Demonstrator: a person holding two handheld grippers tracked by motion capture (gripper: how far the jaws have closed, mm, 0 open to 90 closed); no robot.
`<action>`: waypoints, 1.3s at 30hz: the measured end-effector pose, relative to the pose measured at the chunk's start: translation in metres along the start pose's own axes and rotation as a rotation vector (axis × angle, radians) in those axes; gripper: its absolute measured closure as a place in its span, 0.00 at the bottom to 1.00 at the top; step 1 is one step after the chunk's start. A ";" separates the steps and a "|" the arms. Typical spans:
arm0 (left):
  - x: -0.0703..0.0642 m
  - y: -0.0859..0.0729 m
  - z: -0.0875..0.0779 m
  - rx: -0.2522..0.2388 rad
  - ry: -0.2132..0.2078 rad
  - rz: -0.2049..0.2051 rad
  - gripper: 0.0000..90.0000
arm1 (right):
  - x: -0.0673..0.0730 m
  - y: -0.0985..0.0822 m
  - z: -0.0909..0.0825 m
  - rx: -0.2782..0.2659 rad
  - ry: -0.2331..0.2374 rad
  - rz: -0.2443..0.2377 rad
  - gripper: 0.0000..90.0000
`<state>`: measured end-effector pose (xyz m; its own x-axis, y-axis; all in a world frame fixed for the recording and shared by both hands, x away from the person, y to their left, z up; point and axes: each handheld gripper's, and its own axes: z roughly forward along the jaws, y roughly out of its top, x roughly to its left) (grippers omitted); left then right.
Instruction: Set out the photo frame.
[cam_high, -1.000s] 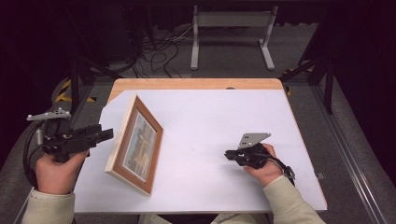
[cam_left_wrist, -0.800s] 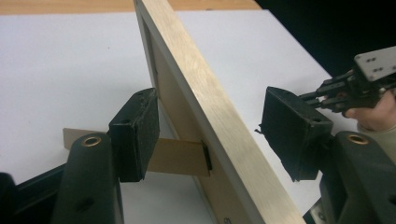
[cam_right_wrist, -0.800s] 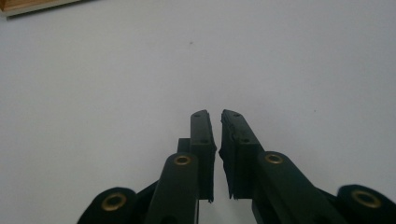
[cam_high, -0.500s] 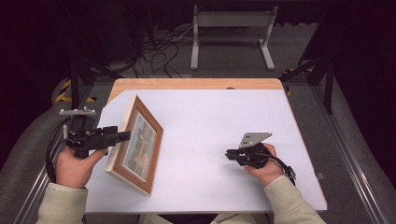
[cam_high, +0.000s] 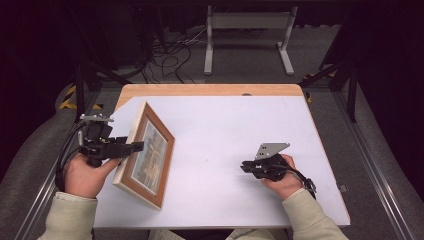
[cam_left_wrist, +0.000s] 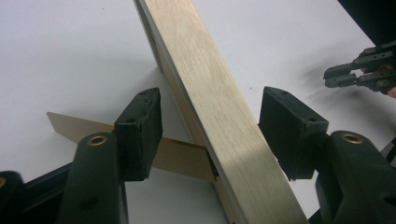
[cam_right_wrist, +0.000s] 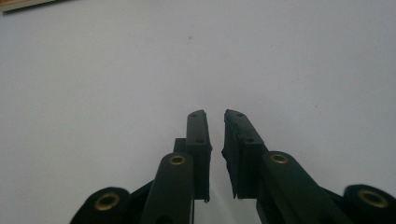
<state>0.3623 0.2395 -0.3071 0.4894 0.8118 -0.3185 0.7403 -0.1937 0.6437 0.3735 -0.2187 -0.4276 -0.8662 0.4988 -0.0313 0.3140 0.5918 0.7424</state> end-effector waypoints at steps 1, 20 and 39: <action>-0.001 0.000 0.000 0.001 0.000 0.004 0.48 | 0.000 0.000 0.000 0.000 -0.001 0.001 0.89; -0.009 0.009 -0.004 0.008 0.097 0.096 0.76 | 0.001 -0.001 -0.003 -0.005 -0.005 -0.005 0.89; -0.038 0.031 -0.007 -0.033 0.018 0.322 0.79 | -0.008 -0.004 -0.013 -0.020 -0.035 0.015 0.88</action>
<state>0.3638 0.2068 -0.2699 0.6875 0.7214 -0.0829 0.5333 -0.4242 0.7319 0.3737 -0.2333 -0.4217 -0.8473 0.5293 -0.0428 0.3189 0.5717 0.7559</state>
